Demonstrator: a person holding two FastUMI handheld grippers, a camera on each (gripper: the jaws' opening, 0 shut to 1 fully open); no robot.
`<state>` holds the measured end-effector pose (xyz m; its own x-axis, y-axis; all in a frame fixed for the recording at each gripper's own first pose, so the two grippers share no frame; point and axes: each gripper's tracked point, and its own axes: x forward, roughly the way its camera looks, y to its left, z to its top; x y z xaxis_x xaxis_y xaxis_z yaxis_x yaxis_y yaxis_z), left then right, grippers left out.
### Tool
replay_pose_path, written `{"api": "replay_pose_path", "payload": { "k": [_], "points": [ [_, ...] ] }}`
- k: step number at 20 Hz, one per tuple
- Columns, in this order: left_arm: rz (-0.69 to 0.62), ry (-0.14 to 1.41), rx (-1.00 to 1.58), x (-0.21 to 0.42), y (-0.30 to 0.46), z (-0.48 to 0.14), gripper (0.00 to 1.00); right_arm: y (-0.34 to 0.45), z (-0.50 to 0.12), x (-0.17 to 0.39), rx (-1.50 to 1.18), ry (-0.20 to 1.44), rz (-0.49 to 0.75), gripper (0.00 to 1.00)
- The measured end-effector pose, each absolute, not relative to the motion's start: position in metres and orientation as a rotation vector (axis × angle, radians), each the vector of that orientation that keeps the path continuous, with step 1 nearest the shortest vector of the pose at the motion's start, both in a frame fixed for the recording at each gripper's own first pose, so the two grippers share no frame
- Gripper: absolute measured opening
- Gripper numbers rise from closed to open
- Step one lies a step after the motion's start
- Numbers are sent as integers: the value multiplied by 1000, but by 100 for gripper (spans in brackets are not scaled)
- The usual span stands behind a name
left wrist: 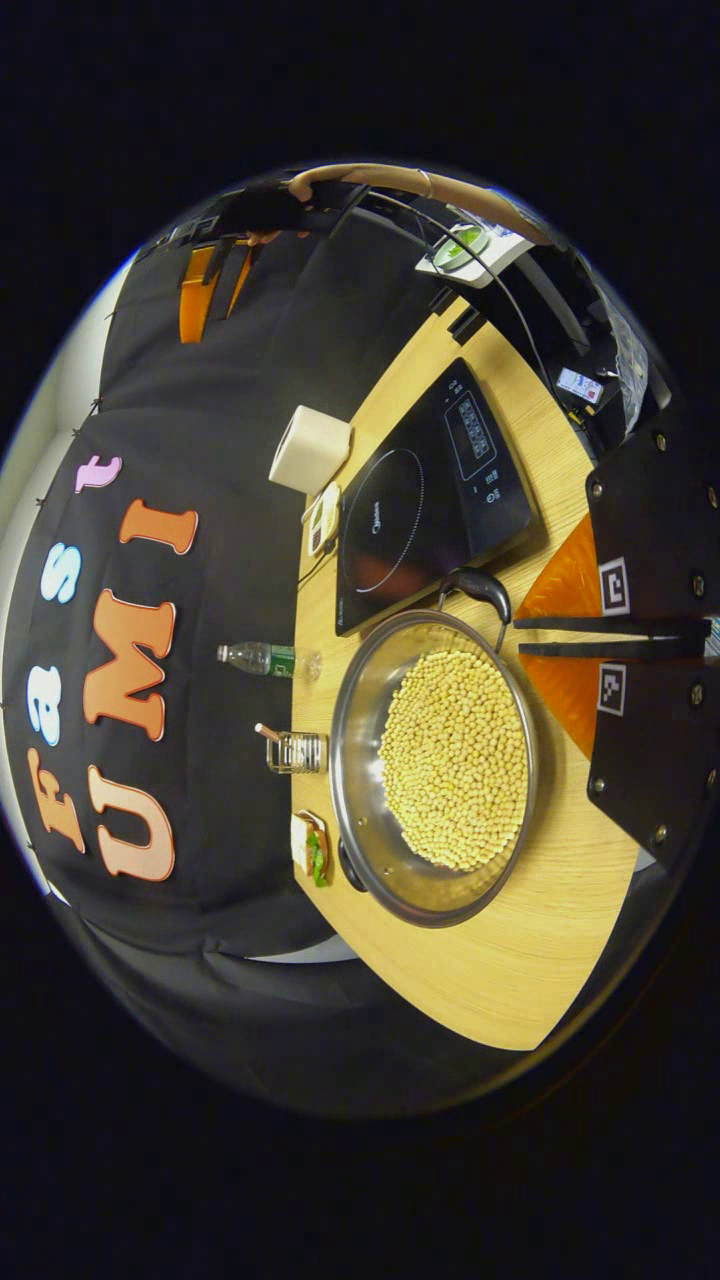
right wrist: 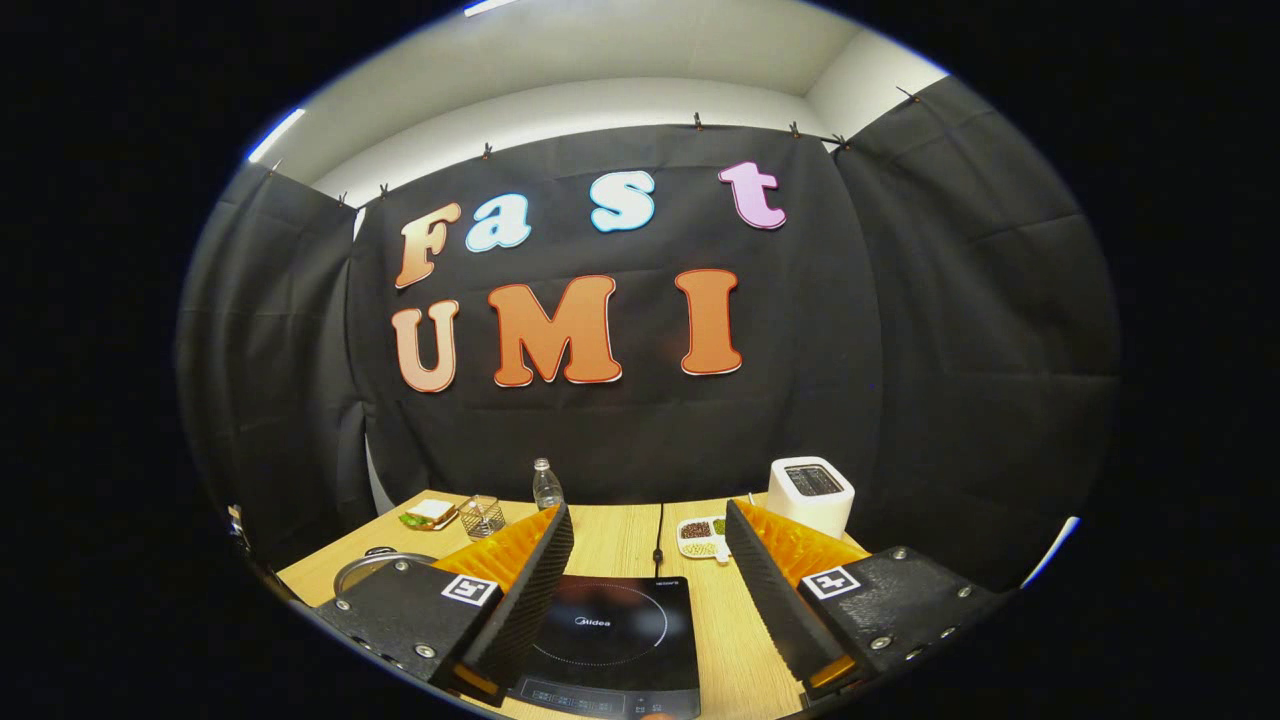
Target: First push the handle of the pot to place it horizontally, then grasp the pot with both hands and set it on the induction cooktop.
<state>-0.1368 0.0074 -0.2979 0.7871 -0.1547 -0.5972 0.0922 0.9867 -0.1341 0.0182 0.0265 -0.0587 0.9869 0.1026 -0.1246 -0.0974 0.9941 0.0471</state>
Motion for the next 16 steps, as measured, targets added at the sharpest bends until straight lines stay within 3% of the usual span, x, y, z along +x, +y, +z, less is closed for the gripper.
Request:
{"api": "replay_pose_path", "payload": {
  "k": [2,3,16],
  "points": [
    [-144,673,-98,-139,3,-305,3,24,-60,18,40,129,98,100],
    [-148,684,-95,-140,2,-310,3,23,-59,18,40,129,97,95],
    [-141,721,-109,-121,-15,-333,3,7,-74,24,51,150,75,95]
  ]
}}
